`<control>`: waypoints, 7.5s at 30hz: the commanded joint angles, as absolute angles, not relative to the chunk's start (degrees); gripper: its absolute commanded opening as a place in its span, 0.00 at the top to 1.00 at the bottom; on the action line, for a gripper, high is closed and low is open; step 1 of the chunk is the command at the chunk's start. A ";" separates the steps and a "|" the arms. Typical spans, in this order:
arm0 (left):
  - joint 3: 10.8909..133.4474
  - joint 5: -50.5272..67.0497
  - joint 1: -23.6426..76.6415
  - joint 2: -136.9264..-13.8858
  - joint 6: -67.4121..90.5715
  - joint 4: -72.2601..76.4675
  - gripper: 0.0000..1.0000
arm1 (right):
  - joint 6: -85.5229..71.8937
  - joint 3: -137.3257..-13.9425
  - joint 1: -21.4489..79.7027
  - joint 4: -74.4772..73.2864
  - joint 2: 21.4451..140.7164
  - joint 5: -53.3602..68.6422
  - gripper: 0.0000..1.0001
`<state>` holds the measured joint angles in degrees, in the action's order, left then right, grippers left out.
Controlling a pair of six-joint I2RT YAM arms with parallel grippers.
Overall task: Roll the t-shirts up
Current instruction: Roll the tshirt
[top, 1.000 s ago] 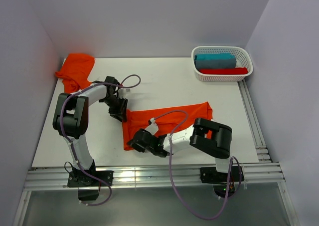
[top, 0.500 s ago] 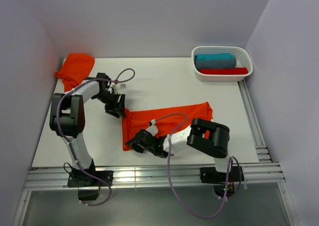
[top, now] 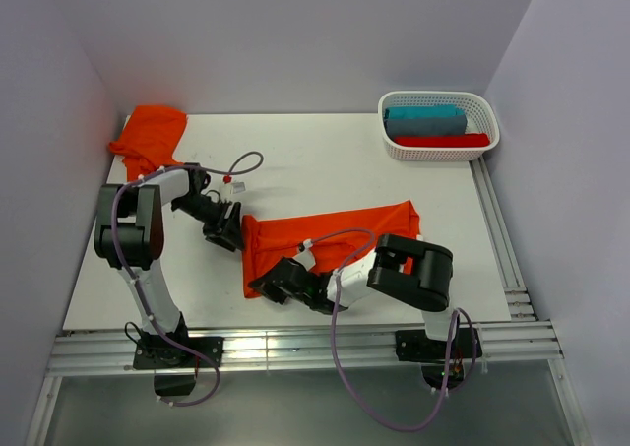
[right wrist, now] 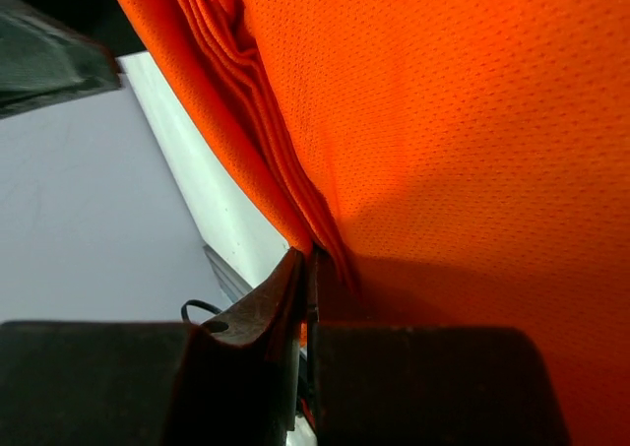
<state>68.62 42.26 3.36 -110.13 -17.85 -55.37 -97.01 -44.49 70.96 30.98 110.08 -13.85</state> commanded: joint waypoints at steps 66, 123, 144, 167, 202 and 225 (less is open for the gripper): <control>76.64 14.33 16.79 -110.83 1.93 -51.94 1.00 | -63.54 -102.13 73.30 -35.42 125.07 -43.94 0.64; 78.22 14.76 17.49 -114.17 2.72 -51.77 1.00 | -75.94 -108.72 77.96 -56.16 139.13 -33.84 0.57; 83.93 18.63 17.32 -114.26 1.50 -54.31 0.74 | -76.02 -84.68 76.56 -28.09 125.71 -26.72 0.89; 73.94 36.56 7.47 -104.41 -16.61 -55.99 0.40 | -96.85 -36.74 66.27 60.71 119.43 -9.05 0.92; 68.38 40.08 11.60 -110.57 -9.85 -40.70 0.44 | -101.60 -37.18 64.51 60.65 122.17 -8.35 0.96; 72.95 16.53 15.47 -111.80 -0.97 -41.75 1.00 | -85.08 -61.24 71.89 -8.50 107.49 -26.09 0.56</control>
<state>72.25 23.97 14.96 -110.52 -0.27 -43.97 -89.10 -56.12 70.26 10.92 109.06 -19.62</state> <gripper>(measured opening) 0.110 0.436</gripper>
